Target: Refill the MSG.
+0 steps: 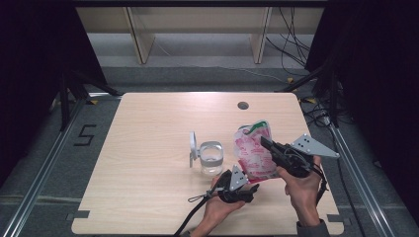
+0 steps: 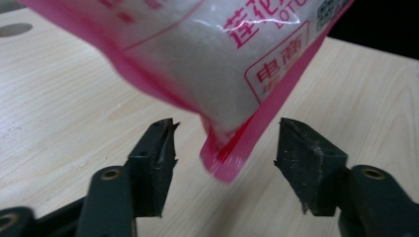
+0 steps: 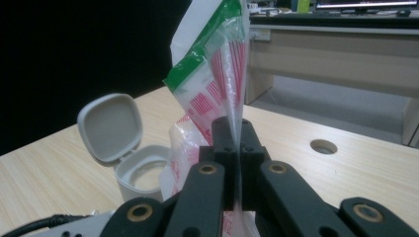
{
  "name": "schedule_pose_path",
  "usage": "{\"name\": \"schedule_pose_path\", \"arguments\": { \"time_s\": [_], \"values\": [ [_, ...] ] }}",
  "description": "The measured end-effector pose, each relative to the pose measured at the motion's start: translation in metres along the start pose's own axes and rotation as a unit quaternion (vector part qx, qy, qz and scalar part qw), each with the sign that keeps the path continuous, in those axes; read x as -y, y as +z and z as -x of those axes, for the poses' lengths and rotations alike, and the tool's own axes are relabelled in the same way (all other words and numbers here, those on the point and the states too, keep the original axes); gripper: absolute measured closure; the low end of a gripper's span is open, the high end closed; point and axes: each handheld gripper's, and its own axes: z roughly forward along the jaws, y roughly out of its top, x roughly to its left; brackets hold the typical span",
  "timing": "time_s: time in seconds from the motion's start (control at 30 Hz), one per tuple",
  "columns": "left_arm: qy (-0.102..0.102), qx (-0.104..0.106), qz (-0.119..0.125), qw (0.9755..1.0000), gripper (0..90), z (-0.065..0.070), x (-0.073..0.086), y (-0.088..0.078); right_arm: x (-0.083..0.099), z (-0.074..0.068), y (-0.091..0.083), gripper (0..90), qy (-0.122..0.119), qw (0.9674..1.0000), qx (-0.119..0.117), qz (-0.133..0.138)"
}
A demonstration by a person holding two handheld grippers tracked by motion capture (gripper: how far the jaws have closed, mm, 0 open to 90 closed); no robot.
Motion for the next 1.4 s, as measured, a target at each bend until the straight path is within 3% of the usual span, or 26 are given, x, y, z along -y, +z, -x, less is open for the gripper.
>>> {"name": "schedule_pose_path", "arguments": {
  "time_s": [0.03, 0.1, 0.17, 0.23, 0.27, 0.37, 0.4, 0.47, 0.53, 0.77, 0.9, 0.93, 0.97, 1.03, 1.1, 1.13, 1.23, 1.33, 1.37, 1.4],
  "values": [
    [-0.003, -0.002, 0.014, 0.9999, 52.6, 0.002, -0.001, -0.001, -0.003, -0.004, -0.001, 90.0, 0.004, 1.0000, -0.005, -0.001],
    [-0.016, -0.007, 0.036, 0.9992, 55.8, 0.003, 0.000, -0.003, -0.004, -0.005, -0.001, 90.0, -0.005, 1.0000, -0.003, 0.000],
    [-0.037, -0.018, 0.065, 0.9971, 63.6, 0.004, 0.002, 0.000, -0.005, -0.008, 0.000, 90.0, 0.001, 0.9999, -0.013, 0.003],
    [-0.028, -0.029, 0.066, 0.9970, 64.8, 0.005, 0.002, 0.001, -0.007, -0.010, 0.001, 90.0, -0.013, 0.9999, -0.005, 0.002],
    [-0.039, -0.032, 0.079, 0.9956, 65.5, 0.007, 0.002, 0.003, -0.008, -0.009, 0.002, 90.0, -0.028, 0.9996, 0.000, 0.009],
    [-0.039, -0.043, 0.083, 0.9949, 67.0, 0.007, 0.000, 0.006, -0.012, -0.010, 0.002, 90.0, -0.032, 0.9994, 0.003, 0.009],
    [-0.052, -0.037, 0.096, 0.9933, 67.3, 0.009, -0.002, 0.008, -0.014, -0.009, 0.003, 90.0, -0.040, 0.9991, 0.002, 0.011],
    [-0.043, -0.049, 0.087, 0.9941, 67.6, 0.005, -0.004, 0.010, -0.016, -0.008, 0.004, 90.0, -0.040, 0.9990, 0.010, 0.016],
    [-0.044, -0.056, 0.092, 0.9932, 67.8, 0.004, -0.005, 0.011, -0.018, -0.006, 0.006, 90.0, -0.035, 0.9993, 0.005, 0.015],
    [-0.059, -0.034, 0.100, 0.9926, 68.8, -0.001, 0.000, 0.014, -0.022, -0.009, 0.025, 90.0, -0.043, 0.9990, -0.001, -0.009],
    [-0.062, -0.034, 0.105, 0.9919, 69.4, -0.002, -0.003, 0.012, -0.028, -0.015, 0.037, 90.0, -0.045, 0.9987, -0.013, -0.022],
    [-0.048, -0.041, 0.106, 0.9924, 69.6, -0.004, -0.004, 0.010, -0.030, -0.017, 0.040, 90.0, -0.052, 0.9980, -0.019, -0.030],
    [-0.069, -0.036, 0.104, 0.9916, 69.9, -0.001, -0.004, 0.010, -0.032, -0.019, 0.043, 90.0, -0.050, 0.9981, -0.020, -0.032],
    [-0.069, -0.036, 0.115, 0.9903, 70.2, -0.002, -0.004, 0.009, -0.037, -0.022, 0.047, 90.0, -0.056, 0.9972, -0.021, -0.045],
    [-0.065, -0.034, 0.107, 0.9915, 70.5, -0.004, -0.005, 0.007, -0.039, -0.024, 0.052, 90.0, -0.061, 0.9968, -0.025, -0.045],
    [-0.065, -0.030, 0.116, 0.9906, 70.5, -0.005, -0.004, 0.008, -0.041, -0.025, 0.055, 90.0, -0.065, 0.9960, -0.028, -0.055],
    [-0.065, -0.033, 0.113, 0.9909, 70.8, -0.007, -0.003, 0.007, -0.043, -0.026, 0.061, 90.0, -0.056, 0.9956, -0.034, -0.067],
    [-0.068, -0.034, 0.117, 0.9902, 71.1, -0.008, -0.003, 0.007, -0.044, -0.027, 0.068, 90.0, -0.075, 0.9940, -0.034, -0.073],
    [-0.068, -0.032, 0.118, 0.9901, 71.2, -0.009, -0.003, 0.007, -0.045, -0.029, 0.070, 90.0, -0.067, 0.9938, -0.034, -0.081],
    [-0.067, -0.033, 0.118, 0.9902, 71.2, -0.009, -0.004, 0.007, -0.046, -0.029, 0.072, 90.0, -0.082, 0.9927, -0.038, -0.081]
  ]
}}
